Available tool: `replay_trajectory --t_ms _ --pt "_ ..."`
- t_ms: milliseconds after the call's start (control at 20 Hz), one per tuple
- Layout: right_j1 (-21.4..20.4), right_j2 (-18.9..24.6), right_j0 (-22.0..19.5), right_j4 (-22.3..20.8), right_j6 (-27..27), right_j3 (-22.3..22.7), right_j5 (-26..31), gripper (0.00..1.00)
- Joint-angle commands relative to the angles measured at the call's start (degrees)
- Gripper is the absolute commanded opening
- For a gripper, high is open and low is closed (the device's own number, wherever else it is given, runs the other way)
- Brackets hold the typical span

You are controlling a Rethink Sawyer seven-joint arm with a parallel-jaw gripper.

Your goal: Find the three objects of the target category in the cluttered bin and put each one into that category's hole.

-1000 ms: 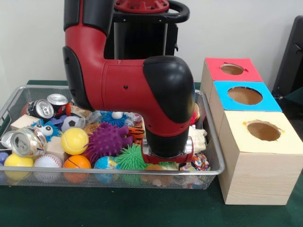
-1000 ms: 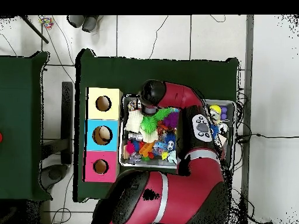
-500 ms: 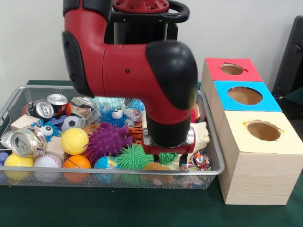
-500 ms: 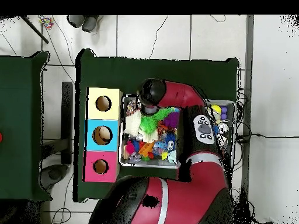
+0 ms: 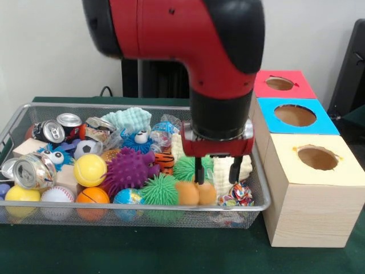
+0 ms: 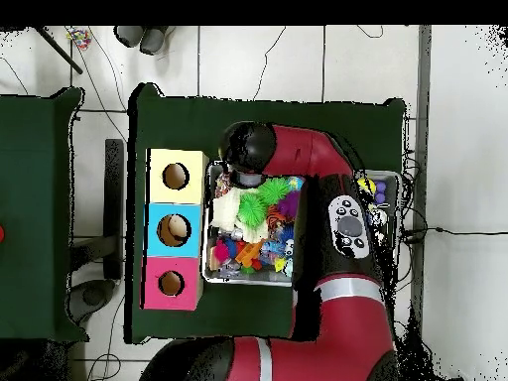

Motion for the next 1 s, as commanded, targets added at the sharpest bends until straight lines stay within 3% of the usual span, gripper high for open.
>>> replay_trajectory --t_ms 50,500,1000 --pt "-4.1 1.1 0.9 -1.6 4.5 2.5 -5.9 1.00" --pt "-0.3 2.0 0.6 -1.4 4.5 2.4 -9.6 1.00" --pt "2.4 3.9 -1.9 -1.2 1.2 2.5 -12.8 1.00"
